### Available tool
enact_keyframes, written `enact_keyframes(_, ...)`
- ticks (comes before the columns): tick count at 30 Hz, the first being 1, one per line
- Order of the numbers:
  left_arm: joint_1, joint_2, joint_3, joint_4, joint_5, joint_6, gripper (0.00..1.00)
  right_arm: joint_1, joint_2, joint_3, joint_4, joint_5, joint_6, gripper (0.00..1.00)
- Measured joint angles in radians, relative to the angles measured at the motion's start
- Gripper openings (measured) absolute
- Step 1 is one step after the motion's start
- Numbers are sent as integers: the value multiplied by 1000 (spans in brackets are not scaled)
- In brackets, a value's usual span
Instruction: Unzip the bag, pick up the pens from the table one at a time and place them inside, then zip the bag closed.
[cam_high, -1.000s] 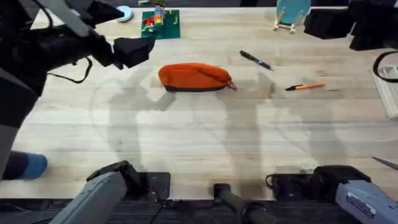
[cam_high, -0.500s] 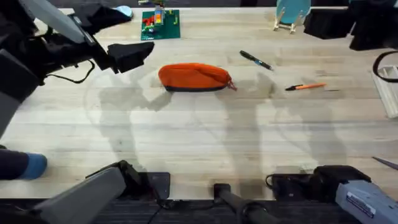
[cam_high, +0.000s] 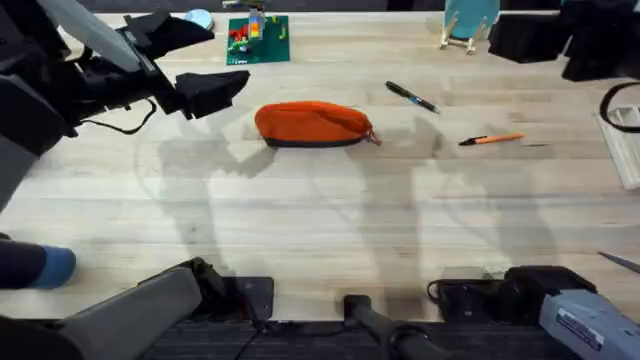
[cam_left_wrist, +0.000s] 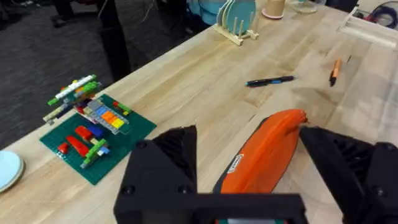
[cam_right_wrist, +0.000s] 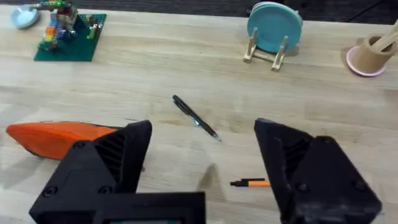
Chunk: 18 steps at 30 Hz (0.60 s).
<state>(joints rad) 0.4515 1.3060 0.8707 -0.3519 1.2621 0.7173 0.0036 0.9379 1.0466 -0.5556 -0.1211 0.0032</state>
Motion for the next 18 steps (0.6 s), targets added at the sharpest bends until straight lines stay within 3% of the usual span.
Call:
enact_keyframes(6, 0, 0, 0, -1, -1, 44, 993, 0, 0, 0, 0, 0, 0, 996)
enact_keyframes(14, 0, 2, 0, -4, 14, 170, 993, 0, 0, 0, 0, 0, 0, 995)
enact_keyframes(18, -9, 33, 4, -3, 26, 198, 993, 0, 0, 0, 0, 0, 0, 996)
